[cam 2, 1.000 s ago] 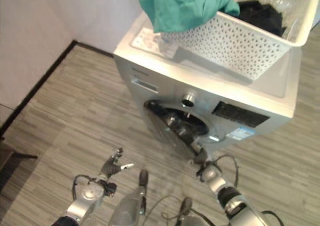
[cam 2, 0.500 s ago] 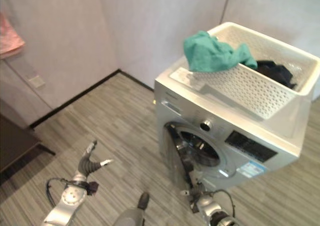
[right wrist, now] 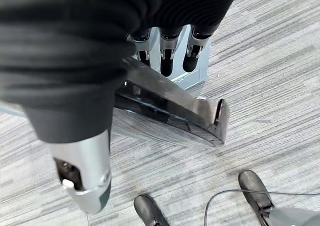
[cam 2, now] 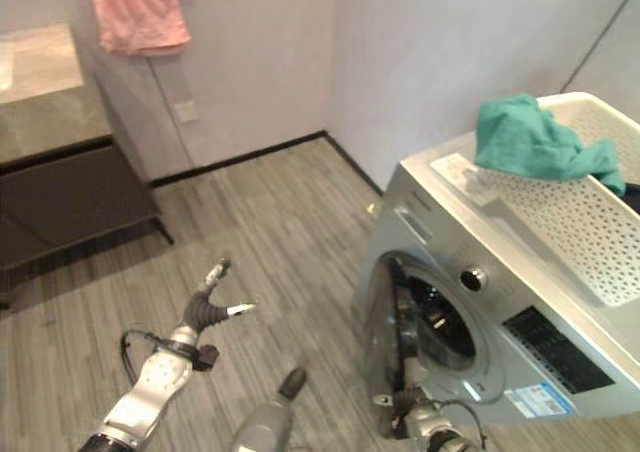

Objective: Grab the laundry basket,head to the washer,open it,put in the laundry and shut it.

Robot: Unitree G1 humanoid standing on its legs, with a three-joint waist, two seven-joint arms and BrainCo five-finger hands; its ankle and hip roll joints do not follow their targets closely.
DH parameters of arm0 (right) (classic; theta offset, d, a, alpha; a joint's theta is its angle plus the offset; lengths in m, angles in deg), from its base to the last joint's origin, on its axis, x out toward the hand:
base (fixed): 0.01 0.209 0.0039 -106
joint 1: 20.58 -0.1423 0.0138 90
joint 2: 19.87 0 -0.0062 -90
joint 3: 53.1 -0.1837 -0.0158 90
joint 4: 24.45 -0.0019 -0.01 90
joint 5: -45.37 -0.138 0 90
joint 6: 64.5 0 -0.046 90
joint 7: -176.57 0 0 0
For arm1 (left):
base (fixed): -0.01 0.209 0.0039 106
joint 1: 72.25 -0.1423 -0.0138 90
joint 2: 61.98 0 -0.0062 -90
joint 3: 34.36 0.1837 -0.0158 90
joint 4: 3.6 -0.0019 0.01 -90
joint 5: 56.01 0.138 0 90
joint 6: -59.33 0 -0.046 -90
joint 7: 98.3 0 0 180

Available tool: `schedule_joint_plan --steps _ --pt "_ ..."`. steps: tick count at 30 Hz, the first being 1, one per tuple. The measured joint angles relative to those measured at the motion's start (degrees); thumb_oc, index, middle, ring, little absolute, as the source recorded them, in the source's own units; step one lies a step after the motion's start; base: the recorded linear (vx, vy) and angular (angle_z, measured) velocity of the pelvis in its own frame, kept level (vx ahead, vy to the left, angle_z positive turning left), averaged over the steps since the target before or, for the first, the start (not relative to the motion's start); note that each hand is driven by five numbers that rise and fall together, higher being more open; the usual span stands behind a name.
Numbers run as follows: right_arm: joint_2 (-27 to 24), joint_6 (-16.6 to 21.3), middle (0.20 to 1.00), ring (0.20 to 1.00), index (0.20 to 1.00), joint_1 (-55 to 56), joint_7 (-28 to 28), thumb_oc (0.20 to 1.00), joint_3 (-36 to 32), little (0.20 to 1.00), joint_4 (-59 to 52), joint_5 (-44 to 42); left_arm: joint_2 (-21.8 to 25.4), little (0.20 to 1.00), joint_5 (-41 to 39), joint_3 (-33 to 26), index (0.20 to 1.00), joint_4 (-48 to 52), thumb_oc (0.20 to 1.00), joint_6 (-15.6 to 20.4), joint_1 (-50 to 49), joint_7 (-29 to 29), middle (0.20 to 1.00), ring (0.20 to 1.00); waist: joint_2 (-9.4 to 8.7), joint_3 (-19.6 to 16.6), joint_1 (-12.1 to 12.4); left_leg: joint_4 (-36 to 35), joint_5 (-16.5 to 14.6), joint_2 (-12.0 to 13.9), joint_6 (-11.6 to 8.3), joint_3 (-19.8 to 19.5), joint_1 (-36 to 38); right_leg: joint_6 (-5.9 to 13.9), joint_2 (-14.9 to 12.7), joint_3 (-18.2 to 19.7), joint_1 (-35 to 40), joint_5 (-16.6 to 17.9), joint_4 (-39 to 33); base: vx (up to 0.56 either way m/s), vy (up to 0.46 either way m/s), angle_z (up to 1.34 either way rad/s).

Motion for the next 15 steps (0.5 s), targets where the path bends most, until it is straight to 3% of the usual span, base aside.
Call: schedule_joint_plan --steps 5,8,9,10,11,12,13,14,15 --pt "3.39 0.39 1.000 1.000 1.000 0.04 0.43 1.000 0.95 1.000 0.02 -1.55 -0.79 1.000 -2.28 1.20 1.000 0.01 1.000 -0.08 0.62 1.69 1.000 1.000 1.06 0.40 0.54 1.04 -0.01 -0.02 -0.05 -0.16 -0.28 0.16 0.54 1.31 -0.73 -0.35 1.03 -0.08 0.013 0.00" --pt "4.90 2.40 1.000 1.000 1.000 -0.53 2.89 1.000 1.34 1.000 -1.11 -2.95 -0.61 1.000 -2.31 4.30 1.000 0.00 1.000 -0.08 2.55 1.69 1.000 1.000 4.39 2.03 0.67 0.45 -0.07 0.16 -0.24 -0.55 -1.01 -0.24 0.87 1.32 -1.57 -0.50 2.52 -0.23 0.056 0.20" --pt "5.15 3.43 1.000 1.000 1.000 -1.90 4.47 1.000 0.73 1.000 -1.15 -3.43 -1.03 1.000 -2.21 5.23 1.000 -0.05 1.000 0.00 3.45 1.57 1.000 1.000 6.82 3.07 0.60 -0.37 -0.07 0.34 -0.44 -0.92 -1.19 -0.52 1.30 1.14 -2.59 -0.41 3.46 -0.23 0.094 0.32" --pt "5.70 4.46 1.000 1.000 1.000 -4.37 5.58 1.000 0.77 1.000 -1.56 -4.72 -1.77 1.000 -2.23 5.26 1.000 -0.36 1.000 0.03 4.55 1.58 1.000 1.000 6.61 3.89 0.38 -2.40 -2.21 0.27 -4.07 -0.63 -1.73 -1.37 -0.99 -0.18 -4.92 -0.27 3.71 -0.18 0.104 0.22" --pt "6.46 5.29 1.000 1.000 1.000 -6.36 6.24 1.000 1.14 1.000 -3.09 -5.14 -1.78 1.000 -2.24 5.31 1.000 -1.09 1.000 0.02 5.68 1.61 1.000 1.000 4.91 4.93 0.90 0.33 -2.03 -1.61 -3.88 0.07 -3.69 -1.44 -3.49 -0.14 -7.04 1.17 3.14 -0.06 0.119 0.05" --pt "6.52 5.39 1.000 1.000 1.000 -6.82 6.46 1.000 1.20 1.000 -3.60 -5.36 -1.74 1.000 -2.25 5.26 1.000 -1.19 1.000 0.02 5.80 1.60 1.000 1.000 4.59 5.15 1.00 1.43 -1.91 -2.15 -3.73 0.03 -4.01 -1.49 -4.09 -0.10 -7.56 1.48 3.07 -0.03 0.094 -0.15" --pt "7.32 5.81 1.000 1.000 1.000 -8.60 7.76 1.000 1.40 1.000 -6.21 -5.99 -1.41 1.000 -2.28 5.04 1.000 -1.33 1.000 0.01 6.13 1.61 1.000 1.000 3.31 5.95 0.68 6.60 -2.28 -3.67 -3.22 0.51 -4.31 -0.60 -6.51 0.46 -8.65 3.30 2.91 0.08 0.249 0.05" --pt "8.62 7.20 1.000 1.000 1.000 -9.34 8.88 1.000 1.42 1.000 -8.54 -7.20 -3.47 1.000 -2.36 5.30 1.000 -1.41 1.000 0.34 5.89 1.71 1.000 1.000 4.60 5.02 -1.56 11.64 -3.89 -2.00 -0.87 3.53 -0.11 -0.04 -7.39 0.15 -6.50 3.86 2.35 0.09 0.190 0.19" --pt "8.59 7.42 1.000 1.000 1.000 -9.30 9.28 1.000 1.38 1.000 -8.82 -7.29 -4.49 1.000 -2.36 5.84 1.000 -1.24 1.000 0.51 5.87 1.71 1.000 1.000 5.62 4.36 -2.37 11.70 -3.97 -0.99 -0.27 3.48 2.23 -0.04 -7.41 0.11 -5.25 3.86 2.42 0.13 0.303 0.44"
